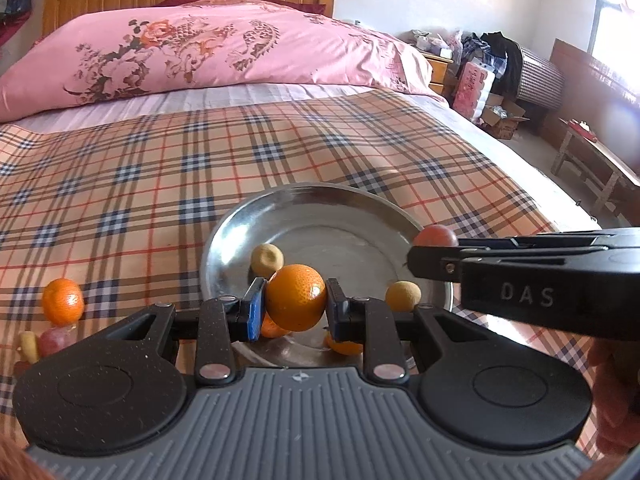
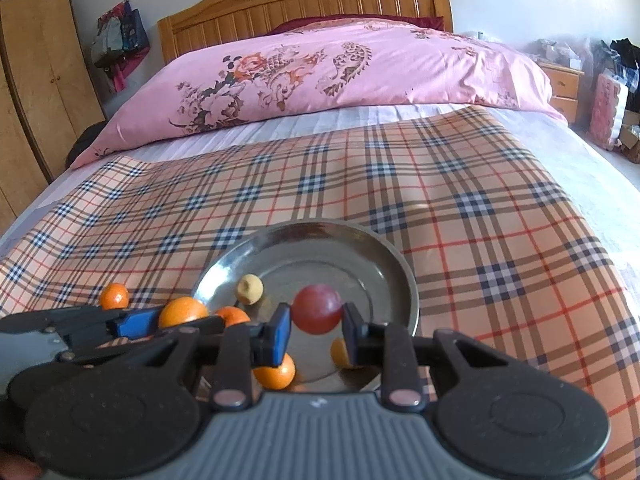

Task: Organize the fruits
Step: 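Carry the orange and the red plum over the steel plate with both tools, then open both tools to drop the orange and red plum into the plate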

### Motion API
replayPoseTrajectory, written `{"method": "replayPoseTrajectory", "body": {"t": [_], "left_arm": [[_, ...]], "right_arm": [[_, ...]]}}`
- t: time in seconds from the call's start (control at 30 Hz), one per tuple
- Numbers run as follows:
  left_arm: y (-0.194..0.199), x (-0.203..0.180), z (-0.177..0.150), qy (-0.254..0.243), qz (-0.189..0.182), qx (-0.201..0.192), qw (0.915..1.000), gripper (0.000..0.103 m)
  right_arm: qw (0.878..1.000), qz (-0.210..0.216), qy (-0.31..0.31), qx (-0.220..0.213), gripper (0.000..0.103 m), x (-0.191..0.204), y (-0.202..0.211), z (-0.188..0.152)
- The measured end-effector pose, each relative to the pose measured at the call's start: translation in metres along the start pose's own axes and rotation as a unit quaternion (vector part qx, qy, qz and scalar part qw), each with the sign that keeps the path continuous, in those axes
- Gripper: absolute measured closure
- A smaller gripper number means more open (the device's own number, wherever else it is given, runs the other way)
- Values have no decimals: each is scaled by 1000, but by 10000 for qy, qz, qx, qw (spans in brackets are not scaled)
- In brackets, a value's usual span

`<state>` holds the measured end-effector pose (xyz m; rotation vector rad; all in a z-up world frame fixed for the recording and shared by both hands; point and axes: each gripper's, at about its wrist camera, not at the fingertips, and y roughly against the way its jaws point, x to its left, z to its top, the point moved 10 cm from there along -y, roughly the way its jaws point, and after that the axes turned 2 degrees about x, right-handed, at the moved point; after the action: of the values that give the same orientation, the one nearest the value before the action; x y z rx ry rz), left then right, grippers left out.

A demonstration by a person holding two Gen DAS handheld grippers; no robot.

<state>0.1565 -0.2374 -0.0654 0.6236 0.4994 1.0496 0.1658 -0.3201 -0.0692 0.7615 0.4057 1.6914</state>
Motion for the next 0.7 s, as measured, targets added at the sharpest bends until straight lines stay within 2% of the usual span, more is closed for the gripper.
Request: {"method": "replayPoseTrajectory", "body": {"t": [0.7], "left_arm": [[-31, -9, 3, 28, -55, 151, 9999, 77]], "right_arm": [[9996, -125, -173, 211, 77, -24, -35, -1]]}}
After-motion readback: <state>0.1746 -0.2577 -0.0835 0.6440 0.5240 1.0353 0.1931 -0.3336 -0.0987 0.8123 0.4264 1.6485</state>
